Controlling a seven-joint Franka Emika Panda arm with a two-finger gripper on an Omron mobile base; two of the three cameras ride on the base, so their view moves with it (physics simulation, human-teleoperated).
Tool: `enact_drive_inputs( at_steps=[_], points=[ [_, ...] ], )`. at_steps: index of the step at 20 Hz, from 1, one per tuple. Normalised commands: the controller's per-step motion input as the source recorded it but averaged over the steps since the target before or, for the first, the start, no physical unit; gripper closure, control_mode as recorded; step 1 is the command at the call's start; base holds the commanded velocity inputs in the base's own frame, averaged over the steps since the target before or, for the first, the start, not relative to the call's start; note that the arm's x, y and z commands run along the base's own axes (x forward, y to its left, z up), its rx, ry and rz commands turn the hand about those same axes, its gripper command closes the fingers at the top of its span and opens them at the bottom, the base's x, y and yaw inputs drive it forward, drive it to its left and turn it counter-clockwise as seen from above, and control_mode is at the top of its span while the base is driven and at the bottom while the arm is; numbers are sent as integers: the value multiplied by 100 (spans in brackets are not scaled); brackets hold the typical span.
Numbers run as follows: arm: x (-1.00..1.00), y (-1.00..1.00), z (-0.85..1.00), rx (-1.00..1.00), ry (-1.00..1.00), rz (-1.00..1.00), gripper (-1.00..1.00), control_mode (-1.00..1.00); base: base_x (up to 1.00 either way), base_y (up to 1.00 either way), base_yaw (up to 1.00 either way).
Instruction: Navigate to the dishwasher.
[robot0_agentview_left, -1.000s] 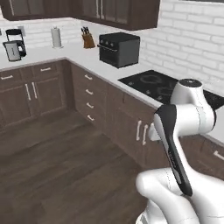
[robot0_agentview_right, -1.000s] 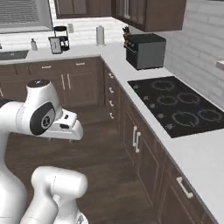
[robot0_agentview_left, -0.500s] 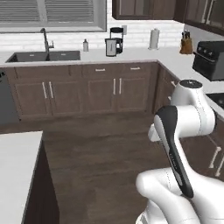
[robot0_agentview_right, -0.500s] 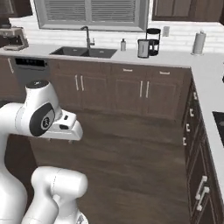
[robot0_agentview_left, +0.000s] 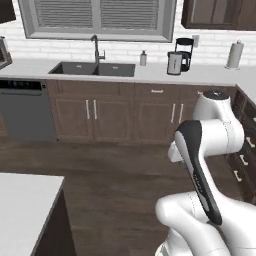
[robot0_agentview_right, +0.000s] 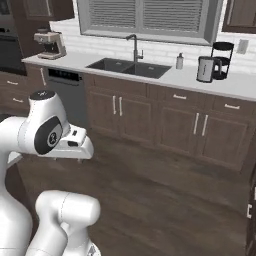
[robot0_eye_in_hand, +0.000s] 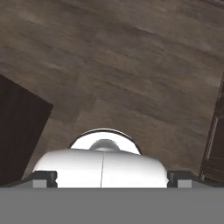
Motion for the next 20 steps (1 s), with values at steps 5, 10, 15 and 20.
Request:
enact_drive_inputs(
  at_steps=[5,10,15,20],
  points=[
    [0,0,0,0,0,0,-100,100,100,-23,25],
    [0,0,0,0,0,0,-100,100,100,-23,17],
    [0,0,0,0,0,0,-100,100,100,-17,4],
    [0,0,0,0,0,0,-100,100,87,0,0]
  ],
)
